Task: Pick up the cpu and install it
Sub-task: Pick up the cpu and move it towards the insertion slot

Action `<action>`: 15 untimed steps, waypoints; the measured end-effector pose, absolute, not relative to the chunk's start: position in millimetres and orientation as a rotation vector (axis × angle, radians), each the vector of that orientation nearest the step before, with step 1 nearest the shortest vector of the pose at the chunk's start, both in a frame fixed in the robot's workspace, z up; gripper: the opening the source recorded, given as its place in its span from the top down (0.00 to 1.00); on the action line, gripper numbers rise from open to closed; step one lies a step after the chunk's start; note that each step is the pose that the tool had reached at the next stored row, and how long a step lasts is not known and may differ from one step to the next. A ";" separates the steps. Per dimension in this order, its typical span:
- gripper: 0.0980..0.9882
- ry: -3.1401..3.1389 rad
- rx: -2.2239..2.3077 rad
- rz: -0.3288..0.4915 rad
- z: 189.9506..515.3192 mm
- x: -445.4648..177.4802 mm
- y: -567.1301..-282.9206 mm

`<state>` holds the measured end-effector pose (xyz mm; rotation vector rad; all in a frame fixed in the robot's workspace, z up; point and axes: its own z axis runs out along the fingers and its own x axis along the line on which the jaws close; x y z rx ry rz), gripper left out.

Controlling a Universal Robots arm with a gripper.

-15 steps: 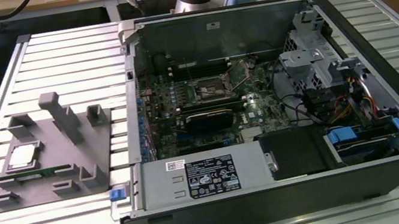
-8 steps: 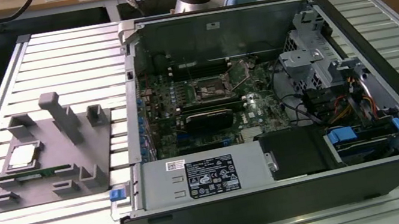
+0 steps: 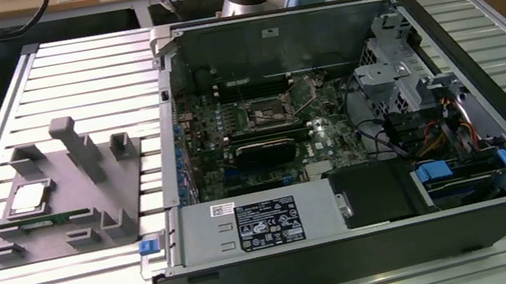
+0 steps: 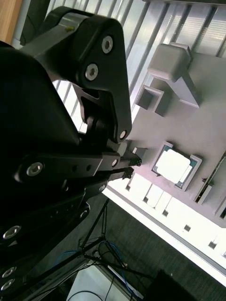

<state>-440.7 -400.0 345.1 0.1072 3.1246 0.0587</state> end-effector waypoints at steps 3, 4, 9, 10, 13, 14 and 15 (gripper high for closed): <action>0.78 3.133 0.105 0.058 341.3 -440.7 -400.6; 0.78 3.136 0.104 0.058 339.9 -440.7 -401.1; 0.52 3.139 0.089 0.058 333.9 -441.1 -405.4; 0.52 3.140 0.076 0.058 333.0 -441.1 -405.9; 0.38 3.141 0.049 0.058 330.4 -441.3 -408.1; 0.38 3.141 0.047 0.058 329.6 -441.4 -408.8; 0.38 3.141 0.047 0.058 329.1 -441.4 -409.4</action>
